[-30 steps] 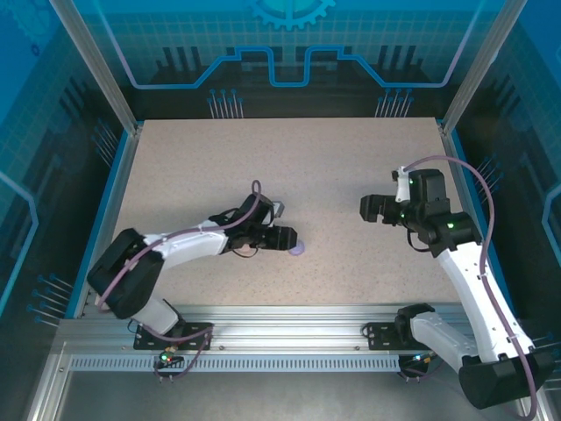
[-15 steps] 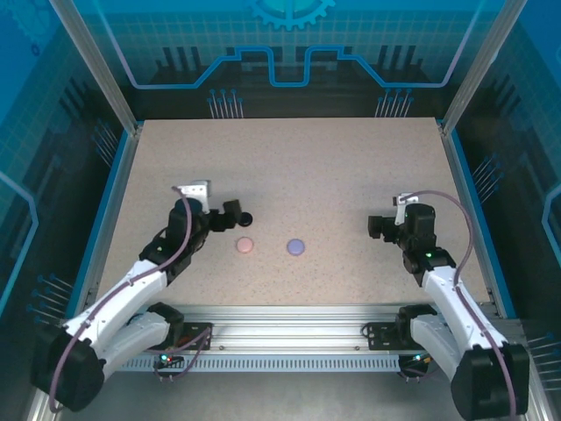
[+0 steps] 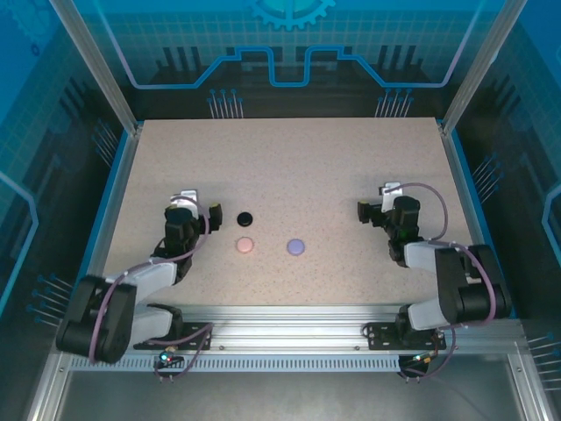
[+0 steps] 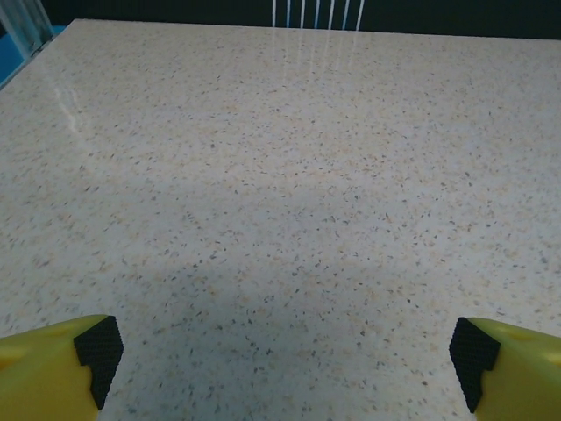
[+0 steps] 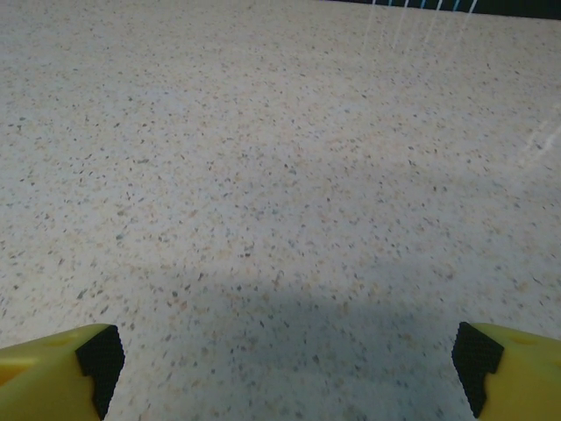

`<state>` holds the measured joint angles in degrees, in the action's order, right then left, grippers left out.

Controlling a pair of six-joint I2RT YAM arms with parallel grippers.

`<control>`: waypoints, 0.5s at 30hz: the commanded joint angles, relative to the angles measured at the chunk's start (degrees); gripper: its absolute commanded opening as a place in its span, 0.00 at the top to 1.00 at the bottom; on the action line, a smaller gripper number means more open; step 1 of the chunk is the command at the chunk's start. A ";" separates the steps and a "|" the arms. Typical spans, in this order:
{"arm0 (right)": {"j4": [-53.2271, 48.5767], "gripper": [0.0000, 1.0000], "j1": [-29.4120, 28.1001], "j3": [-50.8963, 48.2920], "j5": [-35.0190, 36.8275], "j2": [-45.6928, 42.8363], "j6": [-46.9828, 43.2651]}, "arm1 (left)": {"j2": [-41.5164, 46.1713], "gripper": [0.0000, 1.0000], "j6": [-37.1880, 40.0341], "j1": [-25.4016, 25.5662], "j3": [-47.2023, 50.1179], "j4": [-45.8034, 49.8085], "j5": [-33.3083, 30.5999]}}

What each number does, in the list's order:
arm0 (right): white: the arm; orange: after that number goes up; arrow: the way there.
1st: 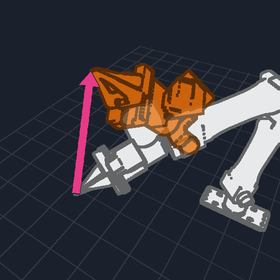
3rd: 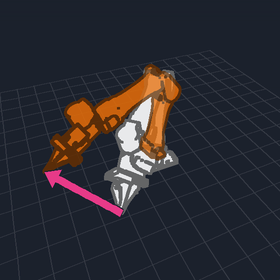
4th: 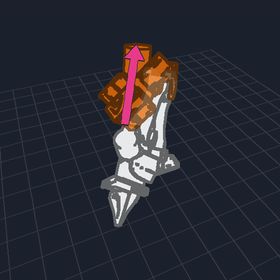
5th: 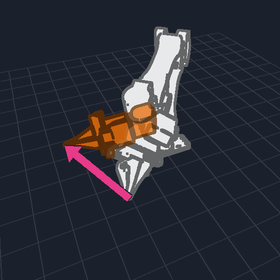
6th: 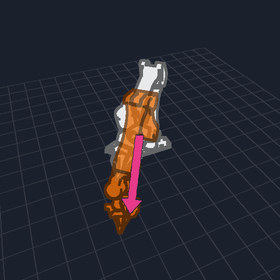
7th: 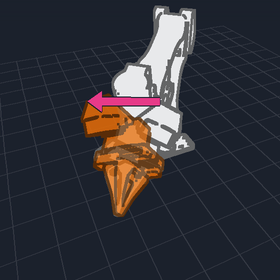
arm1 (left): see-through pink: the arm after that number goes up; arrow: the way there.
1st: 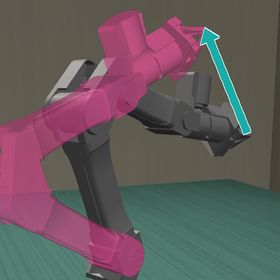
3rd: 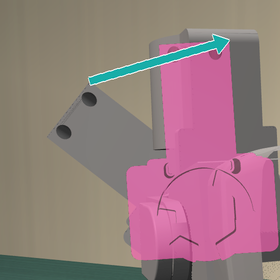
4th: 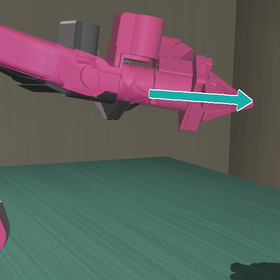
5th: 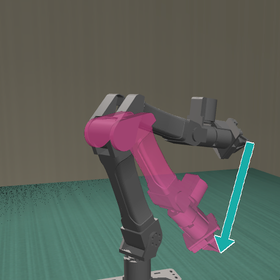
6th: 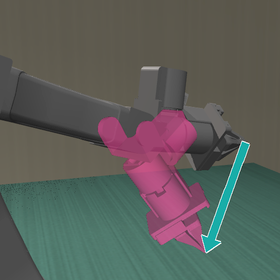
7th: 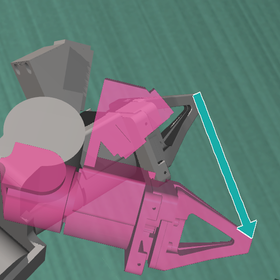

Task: Insert wireless bluetooth earbuds into charging case

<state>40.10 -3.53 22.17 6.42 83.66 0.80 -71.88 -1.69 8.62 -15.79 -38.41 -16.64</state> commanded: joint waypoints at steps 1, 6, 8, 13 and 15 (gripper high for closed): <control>2.33 0.00 -0.21 2.64 -1.33 2.36 -0.88 | -5.88 0.01 7.03 -0.56 2.01 -19.40 2.86; 3.54 0.00 0.41 2.25 -2.17 2.48 -0.64 | -17.77 0.01 7.58 -2.37 3.33 -33.33 7.06; 3.52 0.00 0.45 2.26 -2.20 2.40 -0.70 | -20.19 0.01 6.55 -3.22 4.73 -39.19 6.44; 3.50 0.00 -0.03 2.27 -1.68 2.48 -0.88 | -17.57 0.01 4.29 -4.81 -0.98 -25.23 6.11; 3.44 0.00 -0.02 2.36 -1.65 2.48 -0.93 | -17.19 0.01 2.48 -6.35 -5.96 -15.25 6.50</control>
<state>41.65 -3.53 23.35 5.10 86.06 0.56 -90.83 2.85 4.19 -16.10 -61.84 -11.46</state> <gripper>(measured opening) 0.999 0.989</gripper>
